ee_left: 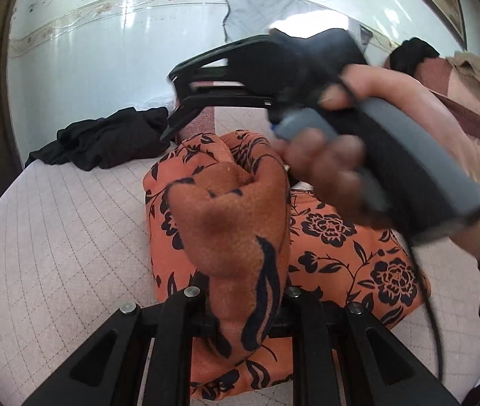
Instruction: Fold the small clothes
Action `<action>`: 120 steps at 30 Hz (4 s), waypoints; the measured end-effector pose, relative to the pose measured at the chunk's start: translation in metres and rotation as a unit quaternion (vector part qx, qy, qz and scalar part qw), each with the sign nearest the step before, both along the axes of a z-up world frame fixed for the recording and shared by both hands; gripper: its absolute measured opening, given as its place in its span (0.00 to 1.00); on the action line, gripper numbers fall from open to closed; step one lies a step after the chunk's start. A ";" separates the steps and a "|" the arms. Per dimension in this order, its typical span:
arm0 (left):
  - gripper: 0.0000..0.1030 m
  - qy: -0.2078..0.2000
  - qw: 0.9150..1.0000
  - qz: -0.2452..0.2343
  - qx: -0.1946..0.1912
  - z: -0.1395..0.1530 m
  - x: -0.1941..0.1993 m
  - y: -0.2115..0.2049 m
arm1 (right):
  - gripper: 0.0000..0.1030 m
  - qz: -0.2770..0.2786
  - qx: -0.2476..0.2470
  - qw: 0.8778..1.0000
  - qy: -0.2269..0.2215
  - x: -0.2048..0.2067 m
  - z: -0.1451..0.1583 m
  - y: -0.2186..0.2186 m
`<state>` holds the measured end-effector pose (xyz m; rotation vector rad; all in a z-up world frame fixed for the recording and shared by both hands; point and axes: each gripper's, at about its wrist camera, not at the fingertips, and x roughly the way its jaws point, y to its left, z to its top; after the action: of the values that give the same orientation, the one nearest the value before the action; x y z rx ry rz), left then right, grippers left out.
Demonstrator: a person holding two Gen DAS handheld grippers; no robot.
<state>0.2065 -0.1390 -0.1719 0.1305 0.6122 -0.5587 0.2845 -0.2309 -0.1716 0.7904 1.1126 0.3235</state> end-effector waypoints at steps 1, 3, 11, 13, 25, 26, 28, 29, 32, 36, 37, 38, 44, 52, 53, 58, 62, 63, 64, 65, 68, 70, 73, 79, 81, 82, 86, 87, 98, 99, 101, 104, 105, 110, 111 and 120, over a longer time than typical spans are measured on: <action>0.16 -0.002 1.000 -0.003 0.004 -0.001 -0.001 -0.002 | 0.68 -0.003 -0.032 0.999 -0.010 0.004 0.006 0.001; 0.16 -0.002 1.000 -0.006 0.010 -0.002 -0.001 -0.004 | 0.22 0.023 -0.079 0.997 -0.006 0.008 0.010 0.007; 0.16 0.016 0.997 -0.068 0.014 0.022 -0.022 -0.064 | 0.13 0.047 -0.149 0.986 -0.050 -0.024 0.032 -0.066; 0.16 0.019 0.996 -0.085 0.025 0.023 -0.025 -0.096 | 0.13 0.033 -0.157 0.986 -0.047 -0.032 0.026 -0.100; 0.48 0.083 0.975 -0.186 0.093 -0.019 -0.030 -0.169 | 0.21 -0.054 -0.054 0.997 -0.022 -0.053 -0.076 -0.220; 0.58 0.079 0.974 -0.195 0.088 -0.011 -0.035 -0.156 | 0.27 -0.069 -0.048 0.996 -0.024 -0.060 -0.073 -0.227; 0.67 0.057 0.975 -0.207 0.062 0.011 -0.046 -0.120 | 0.32 -0.109 -0.056 0.992 -0.032 -0.079 -0.060 -0.242; 0.72 0.043 0.977 -0.201 0.055 0.021 -0.049 -0.100 | 0.32 -0.127 -0.060 0.989 -0.040 -0.091 -0.050 -0.249; 0.73 0.003 0.990 -0.122 0.071 0.038 -0.039 -0.046 | 0.32 -0.137 -0.089 0.983 -0.080 -0.129 -0.013 -0.246; 0.73 0.037 0.998 -0.041 0.031 0.038 0.005 -0.004 | 0.29 -0.060 -0.143 0.983 -0.095 -0.160 0.029 -0.182; 0.73 0.041 0.998 -0.034 0.022 0.033 0.012 0.002 | 0.28 -0.045 -0.152 0.983 -0.095 -0.169 0.032 -0.164; 0.71 0.052 0.998 -0.030 0.015 0.025 0.014 0.005 | 0.28 -0.033 -0.166 0.981 -0.094 -0.173 0.033 -0.147; 0.62 0.142 0.984 -0.033 0.101 -0.041 0.028 -0.016 | 0.26 -0.070 -0.170 0.982 0.031 -0.207 -0.046 -0.124; 0.61 0.142 0.988 -0.027 0.060 -0.018 0.025 0.012 | 0.25 -0.057 -0.159 0.986 0.014 -0.208 0.002 -0.125; 0.61 0.139 0.989 -0.021 0.036 -0.013 0.027 0.018 | 0.26 -0.071 -0.156 0.985 -0.003 -0.198 0.011 -0.131; 0.61 0.098 0.995 -0.014 -0.012 0.006 0.030 0.012 | 0.26 -0.124 -0.152 0.980 -0.019 -0.123 0.013 -0.148; 0.63 0.132 0.985 -0.045 0.097 -0.031 0.027 -0.024 | 0.25 -0.156 -0.161 0.974 0.021 -0.066 -0.016 -0.164; 0.64 0.141 0.982 -0.052 0.116 -0.043 0.025 -0.028 | 0.25 -0.160 -0.179 0.970 0.048 -0.056 -0.030 -0.167; 0.66 0.134 0.984 -0.048 0.107 -0.044 0.024 -0.028 | 0.21 -0.164 -0.185 0.967 0.070 -0.049 -0.045 -0.172; 0.67 0.136 0.984 -0.044 0.109 -0.043 0.025 -0.028 | 0.16 -0.174 -0.170 0.967 0.070 -0.049 -0.053 -0.178; 0.68 0.133 0.984 -0.050 0.105 -0.038 0.024 -0.023 | 0.16 -0.194 -0.145 0.969 0.056 -0.063 -0.036 -0.185; 0.68 0.140 0.985 -0.041 0.093 -0.037 0.023 -0.019 | 0.21 -0.188 -0.157 0.969 0.035 -0.086 -0.018 -0.181; 0.68 0.126 0.987 -0.036 0.096 -0.035 0.016 -0.019 | 0.21 -0.154 -0.181 0.971 0.016 -0.130 0.001 -0.164; 0.68 0.107 0.988 -0.031 0.109 -0.035 0.006 -0.018 | 0.23 -0.136 -0.269 0.953 0.022 -0.226 -0.024 -0.126; 0.68 0.104 0.988 -0.030 0.110 -0.035 0.003 -0.018 | 0.23 -0.135 -0.281 0.950 0.025 -0.243 -0.024 -0.116; 0.68 0.104 0.988 -0.030 0.112 -0.035 0.003 -0.018 | 0.23 -0.137 -0.273 0.951 0.032 -0.249 -0.025 -0.112; 0.69 0.100 0.988 -0.029 0.111 -0.034 0.005 -0.019 | 0.22 -0.134 -0.267 0.953 0.054 -0.249 -0.017 -0.112; 0.69 0.099 0.988 -0.028 0.112 -0.034 0.004 -0.019 | 0.22 -0.140 -0.260 0.954 0.058 -0.246 -0.010 -0.114; 0.75 0.096 0.988 -0.026 0.118 -0.037 0.006 -0.020 | 0.24 -0.160 -0.205 0.966 -0.002 -0.209 -0.039 -0.119; 0.75 0.094 0.988 -0.025 0.119 -0.037 0.006 -0.020 | 0.24 -0.159 -0.204 0.966 -0.001 -0.211 -0.036 -0.119; 0.75 0.095 0.988 -0.023 0.118 -0.036 0.005 -0.020 | 0.24 -0.156 -0.207 0.966 0.008 -0.211 -0.031 -0.116; 0.75 0.102 0.988 -0.019 0.112 -0.034 0.006 -0.018 | 0.23 -0.149 -0.215 0.965 0.028 -0.212 -0.022 -0.110; 0.75 0.103 0.988 -0.019 0.109 -0.032 0.006 -0.017 | 0.23 -0.140 -0.217 0.965 0.034 -0.209 -0.015 -0.108; 0.76 0.108 0.989 -0.017 0.103 -0.027 0.007 -0.017 | 0.24 -0.098 -0.214 0.972 -0.009 -0.163 0.021 -0.096; 0.76 0.107 0.989 -0.015 0.102 -0.025 0.007 -0.016 | 0.24 -0.086 -0.224 0.971 -0.016 -0.150 0.027 -0.090; 0.76 0.103 0.989 0.026 0.106 -0.020 0.026 -0.003 | 0.24 -0.059 -0.174 0.983 0.006 -0.017 -0.024 -0.071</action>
<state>0.2326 -0.1419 -0.1920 0.2583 0.8746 -0.4580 0.2679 -0.3019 -0.1960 0.5442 1.0901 0.0210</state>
